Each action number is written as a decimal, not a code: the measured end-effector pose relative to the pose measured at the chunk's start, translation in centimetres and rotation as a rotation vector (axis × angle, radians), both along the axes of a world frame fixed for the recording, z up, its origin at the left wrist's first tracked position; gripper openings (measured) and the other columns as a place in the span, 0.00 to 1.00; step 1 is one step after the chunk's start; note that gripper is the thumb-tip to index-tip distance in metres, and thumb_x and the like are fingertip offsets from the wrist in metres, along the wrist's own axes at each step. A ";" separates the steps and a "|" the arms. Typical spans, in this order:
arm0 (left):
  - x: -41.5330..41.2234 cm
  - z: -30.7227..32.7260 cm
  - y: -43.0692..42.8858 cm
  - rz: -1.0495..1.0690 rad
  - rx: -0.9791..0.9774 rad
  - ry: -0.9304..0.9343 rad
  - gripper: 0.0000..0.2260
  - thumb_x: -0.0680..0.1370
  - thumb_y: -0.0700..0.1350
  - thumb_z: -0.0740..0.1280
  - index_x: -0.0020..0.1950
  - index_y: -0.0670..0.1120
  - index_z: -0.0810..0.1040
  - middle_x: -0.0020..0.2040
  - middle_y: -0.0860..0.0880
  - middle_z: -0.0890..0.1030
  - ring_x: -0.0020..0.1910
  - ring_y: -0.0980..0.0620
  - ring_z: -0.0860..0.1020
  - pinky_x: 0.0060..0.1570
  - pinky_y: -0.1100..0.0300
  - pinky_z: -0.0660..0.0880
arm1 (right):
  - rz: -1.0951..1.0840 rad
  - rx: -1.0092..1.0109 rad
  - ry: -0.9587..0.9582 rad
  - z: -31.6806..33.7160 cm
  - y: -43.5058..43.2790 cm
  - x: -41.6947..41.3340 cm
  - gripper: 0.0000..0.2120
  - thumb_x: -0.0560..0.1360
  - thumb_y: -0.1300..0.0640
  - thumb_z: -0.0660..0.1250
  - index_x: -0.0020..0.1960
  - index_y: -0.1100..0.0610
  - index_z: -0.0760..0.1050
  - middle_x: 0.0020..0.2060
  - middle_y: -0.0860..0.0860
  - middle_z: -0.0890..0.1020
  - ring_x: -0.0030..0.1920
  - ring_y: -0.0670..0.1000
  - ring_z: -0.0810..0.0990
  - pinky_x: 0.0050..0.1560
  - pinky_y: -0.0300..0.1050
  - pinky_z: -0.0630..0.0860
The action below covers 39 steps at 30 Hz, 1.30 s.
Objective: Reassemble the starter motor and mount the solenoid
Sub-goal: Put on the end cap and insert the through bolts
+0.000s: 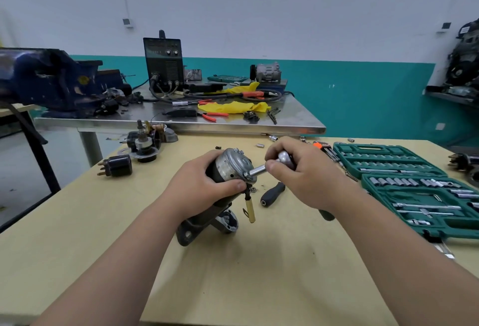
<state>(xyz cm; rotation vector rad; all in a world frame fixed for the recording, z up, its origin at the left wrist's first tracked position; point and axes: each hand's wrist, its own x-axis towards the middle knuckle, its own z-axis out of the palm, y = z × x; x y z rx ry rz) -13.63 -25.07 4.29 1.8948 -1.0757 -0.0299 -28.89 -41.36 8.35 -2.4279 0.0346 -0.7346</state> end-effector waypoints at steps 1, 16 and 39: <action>0.0 0.0 0.0 -0.004 -0.004 0.002 0.22 0.58 0.68 0.71 0.50 0.74 0.73 0.48 0.68 0.80 0.48 0.66 0.78 0.47 0.65 0.73 | 0.004 -0.015 -0.020 0.2 0.2 0.2 0.07 0.76 0.54 0.66 0.41 0.43 0.72 0.35 0.32 0.76 0.36 0.37 0.73 0.34 0.27 0.68; -0.2 0.2 0.2 -0.023 -0.026 -0.005 0.21 0.59 0.68 0.71 0.50 0.75 0.72 0.48 0.70 0.79 0.47 0.68 0.78 0.44 0.67 0.72 | 0.094 -0.154 0.103 2.1 -0.2 0.5 0.08 0.77 0.56 0.65 0.43 0.44 0.71 0.38 0.36 0.76 0.37 0.39 0.73 0.36 0.28 0.68; -3.2 -0.7 -2.1 0.143 -0.264 -0.814 0.14 0.77 0.50 0.64 0.46 0.42 0.84 0.50 0.45 0.81 0.47 0.43 0.80 0.38 0.61 0.71 | -0.043 -0.296 0.637 6.3 1.2 -0.6 0.09 0.78 0.48 0.62 0.58 0.48 0.69 0.33 0.44 0.82 0.34 0.43 0.80 0.35 0.39 0.75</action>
